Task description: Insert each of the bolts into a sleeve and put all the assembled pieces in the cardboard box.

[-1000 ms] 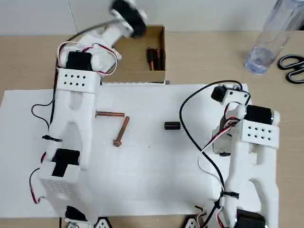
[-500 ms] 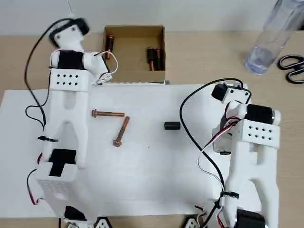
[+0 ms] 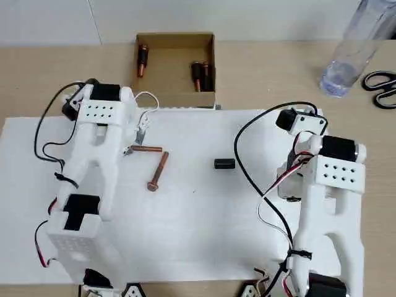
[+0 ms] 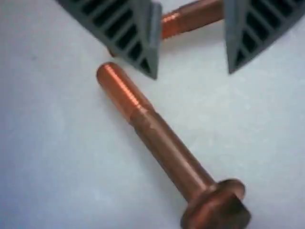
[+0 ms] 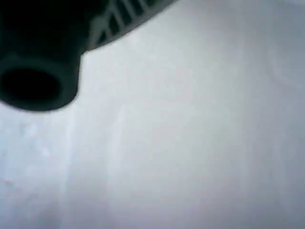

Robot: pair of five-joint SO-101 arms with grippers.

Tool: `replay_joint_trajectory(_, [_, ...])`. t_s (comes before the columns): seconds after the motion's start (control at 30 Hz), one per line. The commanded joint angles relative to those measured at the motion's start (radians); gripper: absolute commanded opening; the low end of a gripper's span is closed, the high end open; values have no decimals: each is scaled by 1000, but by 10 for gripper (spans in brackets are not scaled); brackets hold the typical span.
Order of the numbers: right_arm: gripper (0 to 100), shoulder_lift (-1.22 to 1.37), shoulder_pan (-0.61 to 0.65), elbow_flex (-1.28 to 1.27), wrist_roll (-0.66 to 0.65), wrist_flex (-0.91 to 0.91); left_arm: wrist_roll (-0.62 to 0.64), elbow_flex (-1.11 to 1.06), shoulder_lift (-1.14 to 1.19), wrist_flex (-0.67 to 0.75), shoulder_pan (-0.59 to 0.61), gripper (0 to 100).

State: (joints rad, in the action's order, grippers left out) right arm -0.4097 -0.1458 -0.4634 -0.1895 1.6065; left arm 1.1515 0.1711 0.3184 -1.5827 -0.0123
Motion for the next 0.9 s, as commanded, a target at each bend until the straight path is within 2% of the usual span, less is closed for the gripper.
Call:
replay_joint_trajectory(0.0, [3,-35,-7,46,5,4,40,1,-60,14,-5,97])
replay_joint_trajectory(0.13, [3,-31,-7,43,5,4,61,-2,-60,31,-6,97])
replay_joint_trajectory(0.43, [3,-31,-8,43,5,4,63,-67,-60,173,-3,97])
replay_joint_trajectory(0.87, [3,-30,-8,43,5,4,81,-148,-60,224,0,98])
